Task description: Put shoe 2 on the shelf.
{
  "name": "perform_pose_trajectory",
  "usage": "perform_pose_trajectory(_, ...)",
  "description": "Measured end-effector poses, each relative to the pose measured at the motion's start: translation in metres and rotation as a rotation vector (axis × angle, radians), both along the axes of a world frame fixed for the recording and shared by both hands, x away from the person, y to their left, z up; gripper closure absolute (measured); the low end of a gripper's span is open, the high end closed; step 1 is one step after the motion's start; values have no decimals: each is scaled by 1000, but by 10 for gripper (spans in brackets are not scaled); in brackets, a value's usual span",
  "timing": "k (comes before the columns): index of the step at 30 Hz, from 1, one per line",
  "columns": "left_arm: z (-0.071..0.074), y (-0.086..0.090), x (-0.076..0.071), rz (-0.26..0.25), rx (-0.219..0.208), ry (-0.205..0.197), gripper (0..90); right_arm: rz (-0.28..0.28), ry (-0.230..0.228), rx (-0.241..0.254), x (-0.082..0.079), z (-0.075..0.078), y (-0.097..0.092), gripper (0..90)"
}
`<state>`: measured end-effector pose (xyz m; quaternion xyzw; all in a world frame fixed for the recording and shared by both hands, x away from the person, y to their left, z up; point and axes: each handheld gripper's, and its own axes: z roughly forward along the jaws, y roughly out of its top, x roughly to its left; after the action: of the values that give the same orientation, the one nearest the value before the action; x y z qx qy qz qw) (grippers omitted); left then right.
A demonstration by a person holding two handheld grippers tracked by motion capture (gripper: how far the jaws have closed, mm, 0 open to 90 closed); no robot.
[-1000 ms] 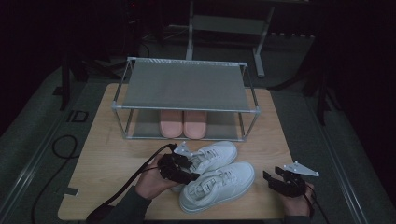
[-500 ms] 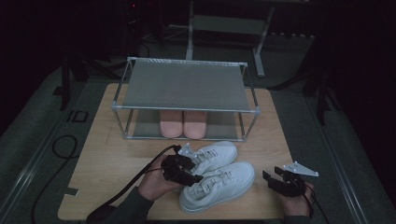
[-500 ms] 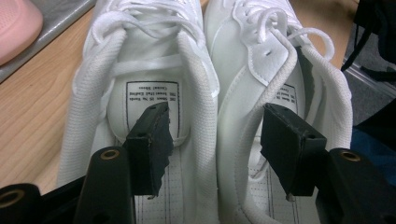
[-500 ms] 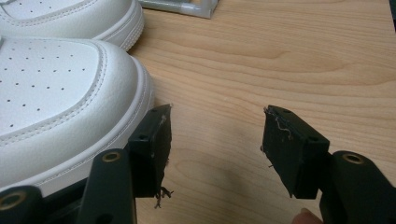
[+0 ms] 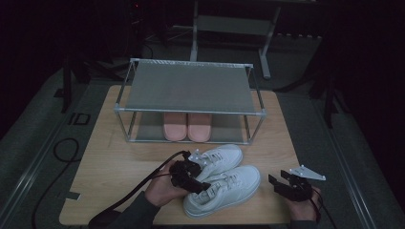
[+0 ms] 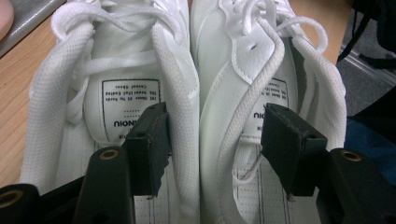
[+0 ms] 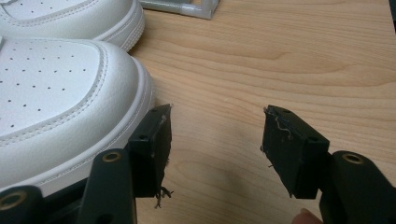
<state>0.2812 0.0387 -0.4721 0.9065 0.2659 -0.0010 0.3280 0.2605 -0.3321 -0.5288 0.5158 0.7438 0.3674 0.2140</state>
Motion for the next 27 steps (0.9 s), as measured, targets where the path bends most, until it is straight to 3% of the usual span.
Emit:
perform_pose_trajectory(10,-2,-13,2,-1,41,-23,427,0,3,-2,0,-1,1,418)
perform_pose_trajectory(12,-3,-16,3,-3,61,-25,439,1,3,-2,0,-1,1,418)
perform_pose_trajectory(21,-6,-19,7,11,70,-9,509,1,3,-1,-1,-1,0,419)
perform_pose_trajectory(27,-6,-23,7,9,102,-31,540,2,4,-11,-1,-2,2,421)
